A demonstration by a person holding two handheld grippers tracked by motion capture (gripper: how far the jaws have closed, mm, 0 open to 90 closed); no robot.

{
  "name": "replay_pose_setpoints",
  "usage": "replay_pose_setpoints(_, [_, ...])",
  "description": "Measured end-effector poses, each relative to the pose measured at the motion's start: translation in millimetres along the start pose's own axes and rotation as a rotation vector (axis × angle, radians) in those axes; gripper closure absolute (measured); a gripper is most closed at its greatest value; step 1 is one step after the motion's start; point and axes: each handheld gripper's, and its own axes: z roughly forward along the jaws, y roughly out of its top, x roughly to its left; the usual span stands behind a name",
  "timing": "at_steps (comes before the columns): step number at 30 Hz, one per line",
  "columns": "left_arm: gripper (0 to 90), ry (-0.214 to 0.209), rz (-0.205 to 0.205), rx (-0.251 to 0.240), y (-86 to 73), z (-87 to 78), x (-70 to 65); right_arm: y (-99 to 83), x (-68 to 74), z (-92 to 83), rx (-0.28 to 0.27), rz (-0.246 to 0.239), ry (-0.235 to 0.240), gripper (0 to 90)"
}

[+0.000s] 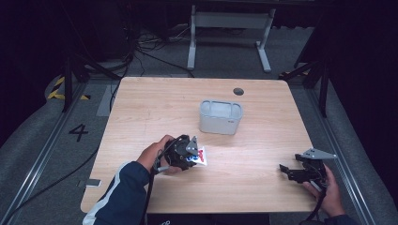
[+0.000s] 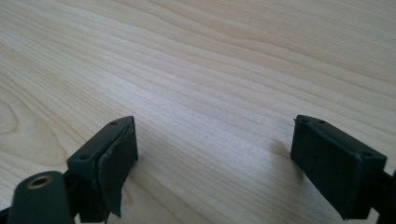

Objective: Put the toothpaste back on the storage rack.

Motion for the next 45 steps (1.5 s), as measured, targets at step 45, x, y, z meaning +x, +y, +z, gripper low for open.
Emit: replay_pose_setpoints(45, [65.0, 0.128, -0.203, -0.395, -19.6, -42.8, 14.6, -0.1, -0.1, -0.1, 0.0, 0.001, 0.0, 15.3])
